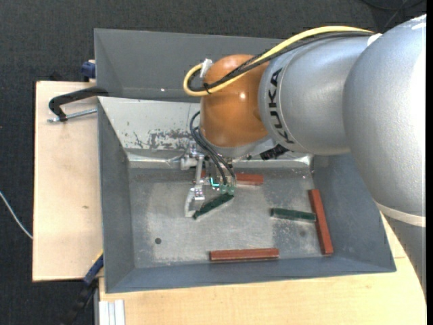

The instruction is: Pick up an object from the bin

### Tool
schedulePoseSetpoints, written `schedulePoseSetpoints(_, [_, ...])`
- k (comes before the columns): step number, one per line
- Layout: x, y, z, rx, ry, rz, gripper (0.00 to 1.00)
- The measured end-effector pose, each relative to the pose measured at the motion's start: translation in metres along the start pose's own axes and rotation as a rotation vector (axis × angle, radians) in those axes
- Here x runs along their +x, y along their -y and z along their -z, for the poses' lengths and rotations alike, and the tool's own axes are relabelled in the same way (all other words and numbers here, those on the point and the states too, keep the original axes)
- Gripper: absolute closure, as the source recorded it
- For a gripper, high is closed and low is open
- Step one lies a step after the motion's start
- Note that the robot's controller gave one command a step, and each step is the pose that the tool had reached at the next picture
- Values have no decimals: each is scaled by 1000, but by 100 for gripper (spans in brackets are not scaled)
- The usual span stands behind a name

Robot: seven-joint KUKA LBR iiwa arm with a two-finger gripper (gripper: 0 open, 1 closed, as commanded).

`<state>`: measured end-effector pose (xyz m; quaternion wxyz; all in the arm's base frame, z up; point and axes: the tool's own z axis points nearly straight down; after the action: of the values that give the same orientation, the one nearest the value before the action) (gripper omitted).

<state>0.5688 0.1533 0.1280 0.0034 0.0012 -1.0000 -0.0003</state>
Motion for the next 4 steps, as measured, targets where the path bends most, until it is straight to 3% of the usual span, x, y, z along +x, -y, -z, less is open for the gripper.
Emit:
schedulePoseSetpoints(1, [-2,1,4,-1,8,-2,0])
schedulePoseSetpoints(2, [7,36,-31,-3,14,114,0])
schedulePoseSetpoints(3, [10,61,-44,2,5,252,0])
schedulePoseSetpoints(4, [7,58,-24,-1,13,255,0])
